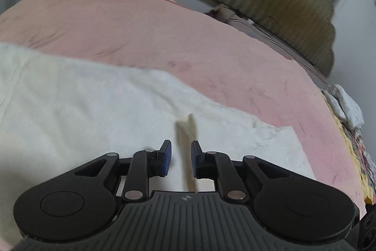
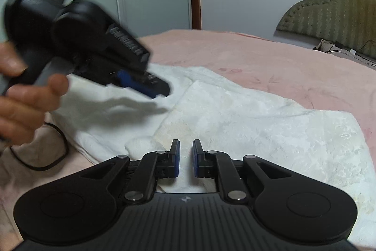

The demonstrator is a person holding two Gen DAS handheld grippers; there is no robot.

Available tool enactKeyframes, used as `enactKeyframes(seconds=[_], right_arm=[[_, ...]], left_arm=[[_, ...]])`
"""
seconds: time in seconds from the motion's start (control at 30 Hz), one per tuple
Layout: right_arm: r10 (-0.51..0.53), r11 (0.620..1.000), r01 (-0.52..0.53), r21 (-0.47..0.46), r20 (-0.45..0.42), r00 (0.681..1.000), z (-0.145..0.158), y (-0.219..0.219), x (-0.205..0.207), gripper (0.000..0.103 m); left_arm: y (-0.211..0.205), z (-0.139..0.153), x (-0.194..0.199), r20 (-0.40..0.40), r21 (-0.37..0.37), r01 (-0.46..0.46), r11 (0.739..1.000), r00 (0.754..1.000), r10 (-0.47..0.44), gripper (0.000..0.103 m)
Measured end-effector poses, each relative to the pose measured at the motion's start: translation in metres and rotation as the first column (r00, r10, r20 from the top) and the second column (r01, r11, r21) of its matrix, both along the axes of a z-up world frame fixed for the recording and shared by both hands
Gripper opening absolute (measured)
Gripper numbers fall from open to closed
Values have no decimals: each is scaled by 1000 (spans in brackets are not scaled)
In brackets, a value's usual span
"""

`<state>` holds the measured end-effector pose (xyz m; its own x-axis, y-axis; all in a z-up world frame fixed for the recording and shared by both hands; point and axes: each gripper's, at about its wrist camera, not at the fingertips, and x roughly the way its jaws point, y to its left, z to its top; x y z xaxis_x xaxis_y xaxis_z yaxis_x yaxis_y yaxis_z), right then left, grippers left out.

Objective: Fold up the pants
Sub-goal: 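Open both tools and smooth the folded cream pants flat on the bed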

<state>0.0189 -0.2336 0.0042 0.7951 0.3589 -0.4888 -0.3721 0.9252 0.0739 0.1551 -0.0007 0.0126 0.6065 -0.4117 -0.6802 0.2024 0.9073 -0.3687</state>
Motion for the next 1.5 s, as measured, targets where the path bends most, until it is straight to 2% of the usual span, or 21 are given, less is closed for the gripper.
enactKeyframes(seconds=[0.1, 0.17, 0.23, 0.3, 0.4, 0.47, 0.53, 0.6, 0.7, 0.77, 0.83, 0.93, 1.13, 1.2, 1.27, 1.33, 1.4, 1.5], right_arm=[[19, 999, -18, -32, 19, 1000, 1, 8, -4, 11], [23, 995, -21, -93, 22, 1000, -5, 16, -1, 11], [20, 996, -18, -92, 22, 1000, -5, 16, 0, 11], [8, 998, -6, -64, 33, 999, 0, 12, -3, 11], [21, 1000, -20, -23, 66, 998, 5, 9, -10, 11], [41, 998, -38, -45, 55, 998, 3, 14, -9, 11], [24, 995, -20, -93, 43, 999, -4, 20, -5, 11], [16, 996, -12, -88, 40, 999, -5, 20, -3, 11], [9, 998, -7, -62, 27, 1000, -4, 14, 2, 15], [-11, 998, 12, -54, 23, 1000, -4, 12, 4, 25], [-32, 999, 32, -38, 14, 999, -5, 10, 5, 31], [-41, 999, 41, -4, -5, 999, -5, 5, 9, 35], [-53, 999, 53, -13, -4, 999, -5, 7, 12, 38], [-58, 998, 58, -15, -3, 998, -7, 8, 12, 42], [-78, 997, 78, -18, -5, 997, -8, 5, 12, 55], [-101, 995, 100, -9, -8, 995, -8, 2, 13, 58], [-87, 996, 86, 38, 4, 996, -6, -7, 9, 58], [-136, 991, 134, 23, 76, 988, 6, -26, 5, 58]], left_arm=[[-26, -5, 14, -4, 102, 50, 993, 999, -50, 22], [-40, -22, 26, -47, 180, 58, 982, 998, -50, 24], [-42, -25, 25, -20, 190, 32, 981, 999, -29, 29], [-40, -20, 18, 7, 209, 17, 978, 1000, -19, 29], [-35, -15, 5, 71, 293, -22, 956, 997, 1, 31], [-31, -12, -2, 104, 356, -71, 932, 994, 36, 36], [-24, -11, -7, 120, 383, -100, 919, 991, 58, 55], [-18, -12, -12, 143, 396, -127, 910, 987, 76, 66], [-15, -18, -19, 156, 433, -145, 889, 984, 84, 67], [-15, -22, -22, 165, 444, -145, 884, 983, 78, 70], [-20, -25, -24, 184, 464, -152, 873, 980, 73, 72], [-23, -29, -26, 208, 487, -164, 858, 976, 69, 77], [-24, -32, -27, 225, 489, -183, 853, 971, 79, 83], [-24, -33, -28, 228, 491, -186, 851, 970, 81, 84], [-24, -31, -29, 226, 494, -189, 848, 970, 85, 84], [-23, -26, -31, 217, 479, -204, 854, 970, 110, 81], [-21, -18, -33, 217, 441, -205, 874, 969, 117, 79], [-26, -6, -40, 244, 406, -193, 893, 965, 98, 78]])
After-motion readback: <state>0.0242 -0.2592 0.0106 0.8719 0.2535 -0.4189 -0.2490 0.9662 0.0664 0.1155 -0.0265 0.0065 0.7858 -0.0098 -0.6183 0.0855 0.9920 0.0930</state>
